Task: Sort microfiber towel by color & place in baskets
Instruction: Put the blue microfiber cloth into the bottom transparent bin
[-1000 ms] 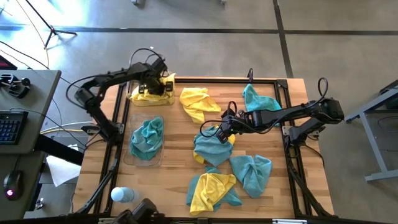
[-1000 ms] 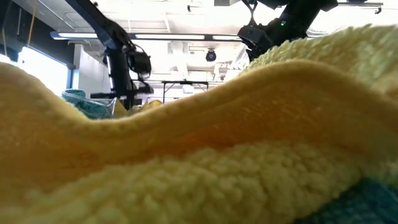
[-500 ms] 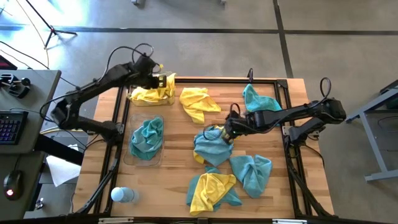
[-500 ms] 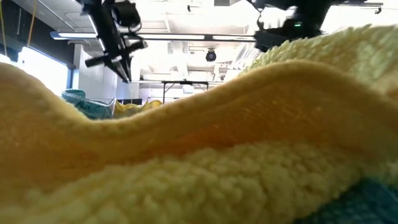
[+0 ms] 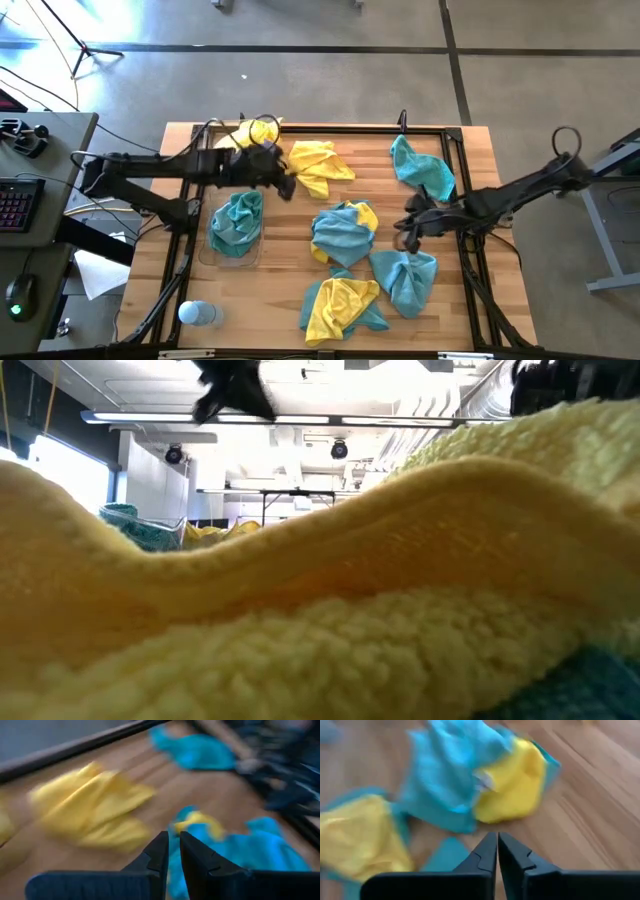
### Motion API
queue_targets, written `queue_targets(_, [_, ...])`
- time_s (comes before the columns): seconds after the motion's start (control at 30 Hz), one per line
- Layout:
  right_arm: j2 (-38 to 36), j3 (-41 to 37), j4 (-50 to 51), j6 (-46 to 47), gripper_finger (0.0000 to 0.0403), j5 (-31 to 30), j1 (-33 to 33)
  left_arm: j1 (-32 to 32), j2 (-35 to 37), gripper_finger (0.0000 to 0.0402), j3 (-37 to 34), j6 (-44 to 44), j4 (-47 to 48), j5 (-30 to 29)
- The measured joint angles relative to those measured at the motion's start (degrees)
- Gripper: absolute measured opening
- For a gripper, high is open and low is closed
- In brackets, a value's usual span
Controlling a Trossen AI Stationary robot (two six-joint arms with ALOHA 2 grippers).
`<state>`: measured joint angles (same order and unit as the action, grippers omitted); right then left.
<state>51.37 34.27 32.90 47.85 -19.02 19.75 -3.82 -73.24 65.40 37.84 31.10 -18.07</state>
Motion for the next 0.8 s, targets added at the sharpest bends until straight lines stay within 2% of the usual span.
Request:
queue_targets(0.13, [-5.78,-0.97,-1.23,-3.81,0.0028,-0.91,0.12,6.03,-2.87,0.0037,0.30,-10.07,-10.19,-1.79])
queue_targets(0.27, [-7.95,-0.98,-1.09,-5.35,0.0029,-1.69,-0.42,8.62,-8.62,0.0037,5.55,-13.78,-10.08,-2.07])
queue_targets(0.6, [-7.87,-1.01,0.26,-5.29,0.0021,0.37,-0.61,9.07,-28.64,0.0037,30.67,-23.12,11.49,0.57])
queue_targets(0.8, [-7.87,-1.03,3.83,-3.91,0.0021,1.69,-0.59,9.04,-38.14,0.0064,40.14,-23.55,20.52,1.86])
